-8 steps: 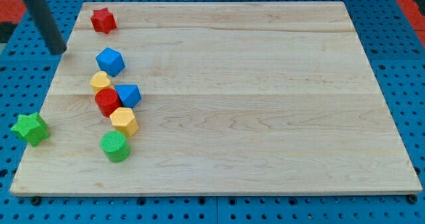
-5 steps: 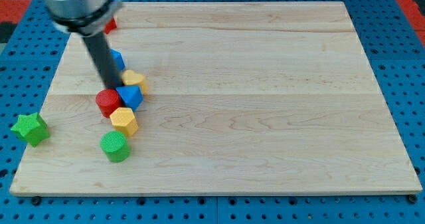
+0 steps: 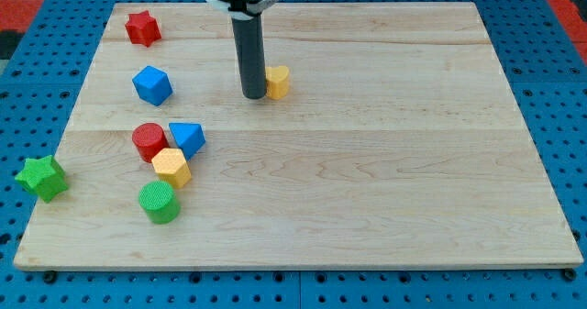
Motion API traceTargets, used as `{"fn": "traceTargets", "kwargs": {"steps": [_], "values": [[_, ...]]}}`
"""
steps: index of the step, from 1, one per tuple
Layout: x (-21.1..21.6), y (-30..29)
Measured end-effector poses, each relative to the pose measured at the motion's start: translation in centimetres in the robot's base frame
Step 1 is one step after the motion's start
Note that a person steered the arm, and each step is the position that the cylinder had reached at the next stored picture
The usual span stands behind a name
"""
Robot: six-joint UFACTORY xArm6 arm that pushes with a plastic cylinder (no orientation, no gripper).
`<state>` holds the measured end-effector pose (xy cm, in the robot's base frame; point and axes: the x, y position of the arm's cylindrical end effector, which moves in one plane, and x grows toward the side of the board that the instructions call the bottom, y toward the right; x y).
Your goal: Move the yellow heart to the top centre of the board
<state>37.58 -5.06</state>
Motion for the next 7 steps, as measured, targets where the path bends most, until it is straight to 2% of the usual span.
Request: {"fn": "traceTargets", "kwargs": {"steps": [3,5,6,7], "values": [[-0.9,9.0],[-7.0,9.0],[-8.3,9.8],[-10.3,14.0]]}}
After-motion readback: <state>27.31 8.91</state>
